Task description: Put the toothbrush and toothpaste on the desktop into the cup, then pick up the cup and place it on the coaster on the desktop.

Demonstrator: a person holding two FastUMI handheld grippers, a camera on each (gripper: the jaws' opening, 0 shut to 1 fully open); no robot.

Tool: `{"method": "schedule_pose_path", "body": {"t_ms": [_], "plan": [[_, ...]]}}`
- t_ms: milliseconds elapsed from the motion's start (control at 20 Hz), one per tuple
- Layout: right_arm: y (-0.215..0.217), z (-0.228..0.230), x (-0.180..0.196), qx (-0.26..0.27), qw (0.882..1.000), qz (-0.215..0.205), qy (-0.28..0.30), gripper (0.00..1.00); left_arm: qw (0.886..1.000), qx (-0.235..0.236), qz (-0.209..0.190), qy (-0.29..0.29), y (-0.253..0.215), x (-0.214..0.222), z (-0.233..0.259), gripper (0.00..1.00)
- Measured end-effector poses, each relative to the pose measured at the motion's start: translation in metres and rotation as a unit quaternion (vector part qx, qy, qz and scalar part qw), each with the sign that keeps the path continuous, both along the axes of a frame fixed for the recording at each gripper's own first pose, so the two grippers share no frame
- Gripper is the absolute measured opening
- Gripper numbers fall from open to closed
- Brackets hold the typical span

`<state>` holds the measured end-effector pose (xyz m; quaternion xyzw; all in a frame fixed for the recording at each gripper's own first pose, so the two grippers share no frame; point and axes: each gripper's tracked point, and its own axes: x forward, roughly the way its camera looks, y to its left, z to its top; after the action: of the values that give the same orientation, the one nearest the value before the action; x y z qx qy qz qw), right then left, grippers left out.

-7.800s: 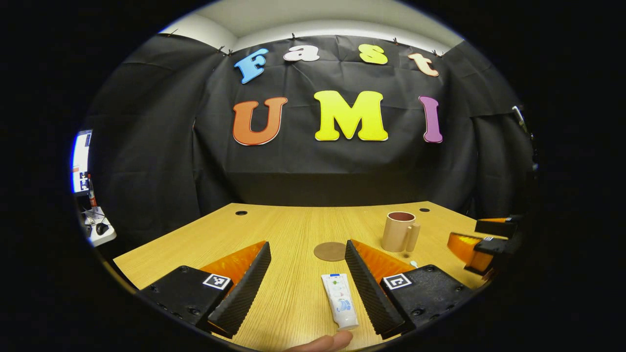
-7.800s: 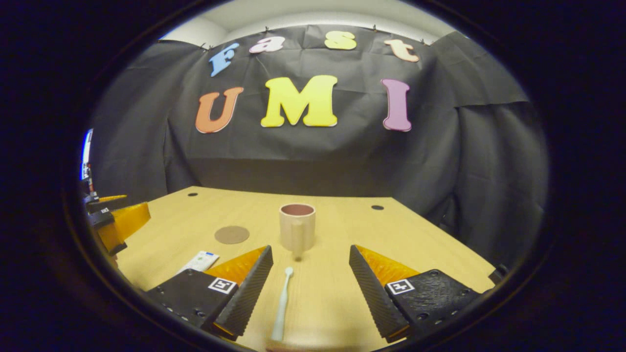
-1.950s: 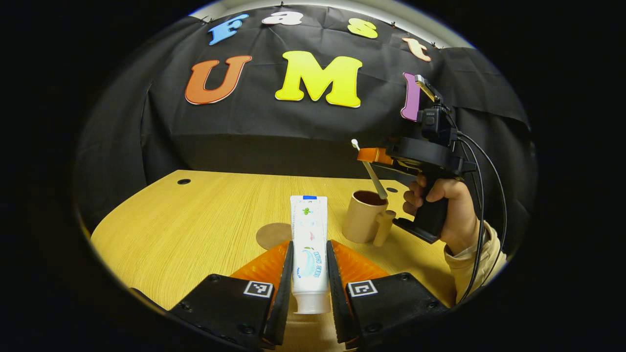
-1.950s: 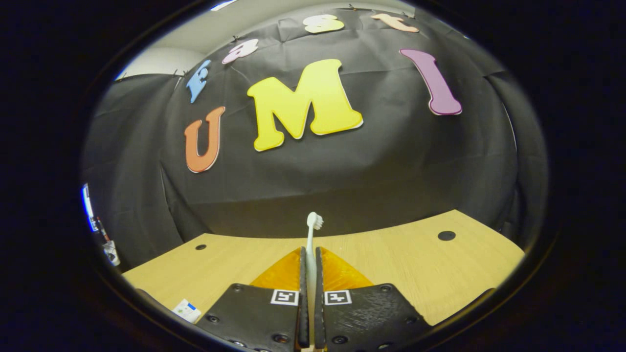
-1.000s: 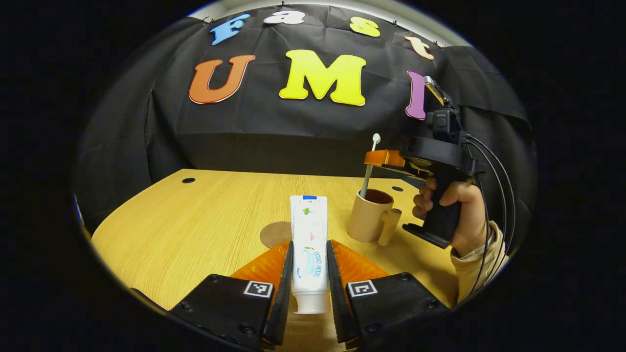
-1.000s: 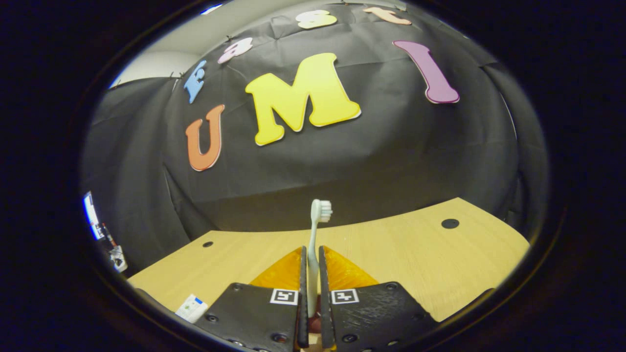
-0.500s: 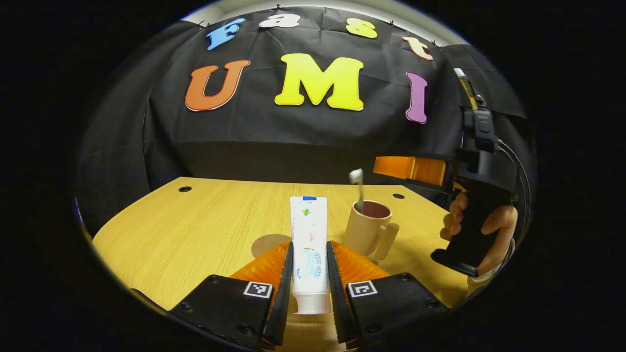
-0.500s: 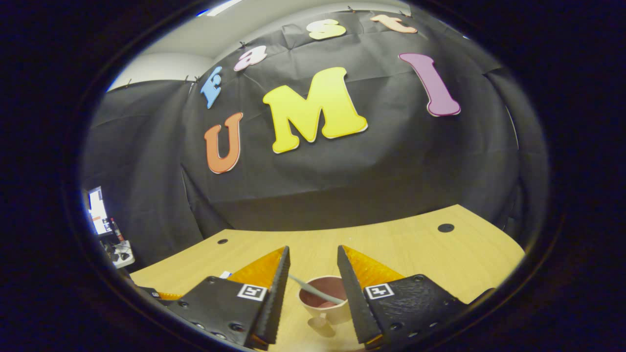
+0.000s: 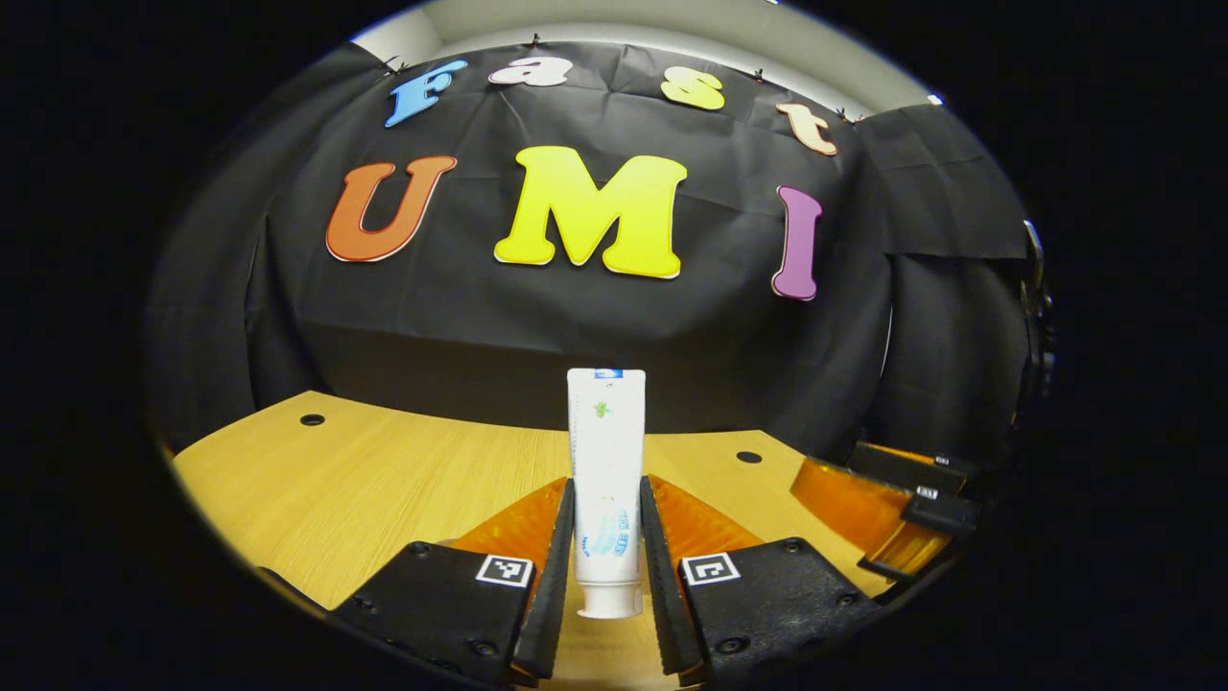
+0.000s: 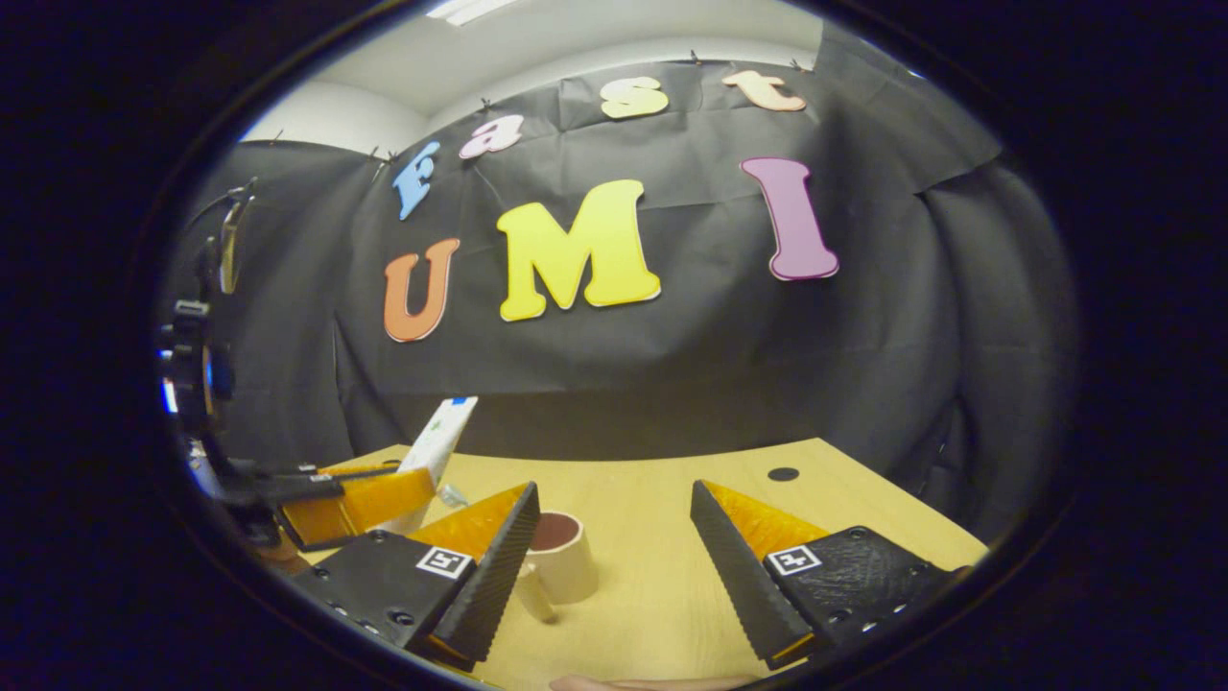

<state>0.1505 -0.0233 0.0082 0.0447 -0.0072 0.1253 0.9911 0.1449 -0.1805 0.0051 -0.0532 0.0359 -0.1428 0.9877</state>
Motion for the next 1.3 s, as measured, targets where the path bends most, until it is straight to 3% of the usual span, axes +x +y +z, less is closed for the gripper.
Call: {"method": "schedule_pose_path", "body": {"t_ms": [400, 900, 1300], "plan": [[-0.002, -0.021, -0.005, 0.044, 0.998, 0.043, 0.026, 0.96, 1.0, 0.008, -0.01, 0.013, -0.042, 0.048, -0.004, 0.42], [-0.024, -0.028, 0.002, 0.071, 0.997, 0.007, 0.044, 0.95, 1.0, 0.012, -0.025, 0.011, -0.059, 0.047, -0.003, 0.44], [-0.015, -0.029, 0.004, 0.037, 0.998, 0.001, 0.05, 0.95, 0.999, 0.022, -0.038, -0.012, -0.047, 0.007, 0.021, 0.61]]}}
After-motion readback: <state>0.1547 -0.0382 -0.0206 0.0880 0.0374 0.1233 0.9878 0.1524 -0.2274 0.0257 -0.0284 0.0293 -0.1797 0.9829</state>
